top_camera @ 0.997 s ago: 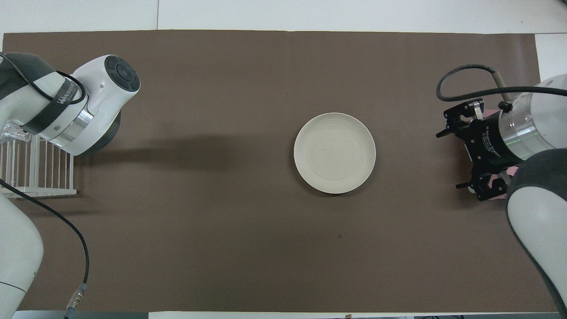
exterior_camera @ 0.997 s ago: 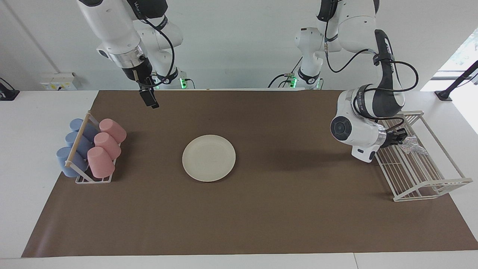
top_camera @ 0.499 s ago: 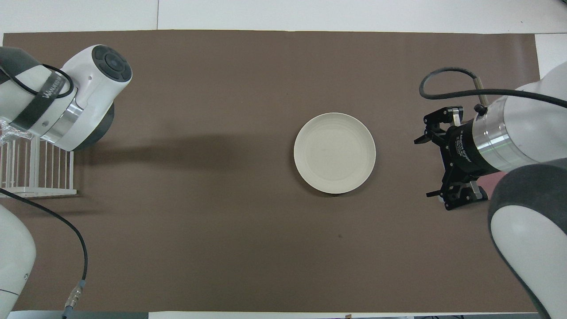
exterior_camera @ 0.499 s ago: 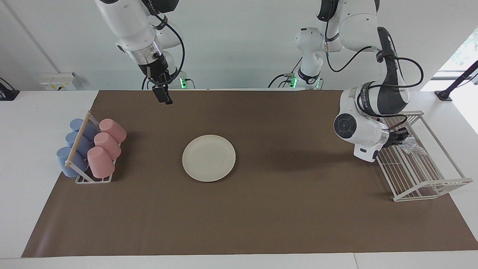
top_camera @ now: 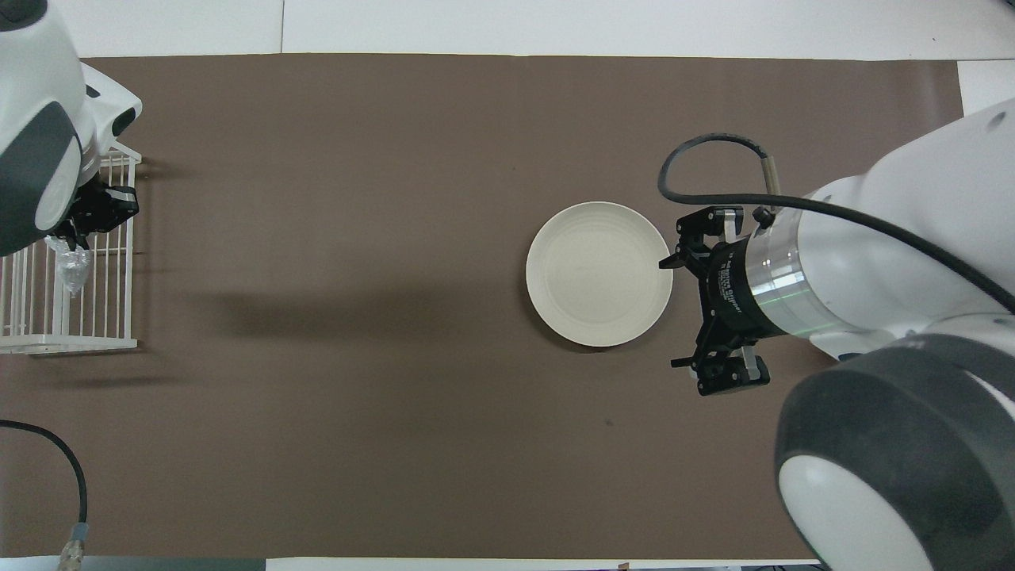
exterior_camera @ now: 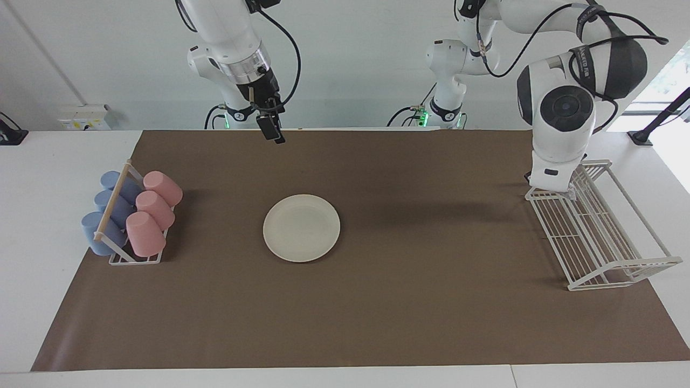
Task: Wipe plate with sponge
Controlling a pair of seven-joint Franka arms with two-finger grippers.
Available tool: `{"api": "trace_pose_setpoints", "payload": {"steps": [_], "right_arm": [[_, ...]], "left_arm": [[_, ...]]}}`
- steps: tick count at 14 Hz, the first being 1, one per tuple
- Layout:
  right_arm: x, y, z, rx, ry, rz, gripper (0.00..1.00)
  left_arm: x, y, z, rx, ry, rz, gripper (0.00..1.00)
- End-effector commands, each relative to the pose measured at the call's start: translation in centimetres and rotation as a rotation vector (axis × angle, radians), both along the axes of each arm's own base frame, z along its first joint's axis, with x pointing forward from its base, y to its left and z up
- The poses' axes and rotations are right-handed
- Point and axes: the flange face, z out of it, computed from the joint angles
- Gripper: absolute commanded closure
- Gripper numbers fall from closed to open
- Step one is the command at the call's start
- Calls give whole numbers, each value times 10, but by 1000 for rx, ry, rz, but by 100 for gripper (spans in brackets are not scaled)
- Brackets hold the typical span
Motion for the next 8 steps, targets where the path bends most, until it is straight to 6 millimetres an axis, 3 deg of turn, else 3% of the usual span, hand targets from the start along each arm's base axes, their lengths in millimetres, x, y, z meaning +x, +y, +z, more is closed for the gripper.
{"api": "trace_pose_setpoints", "payload": {"steps": [1, 3, 4, 8], "right_arm": [[-17, 28, 2, 32, -24, -56, 0], [-27, 52, -3, 44, -37, -100, 0], [-30, 56, -9, 44, -41, -98, 0], [-46, 91, -20, 63, -77, -105, 0]], "left_arm": [[-27, 9, 54, -323, -18, 85, 100], [-42, 22, 76, -570, 4, 146, 100], [-44, 28, 77, -676, 25, 172, 100], [-82, 25, 51, -1020, 82, 180, 100]]}}
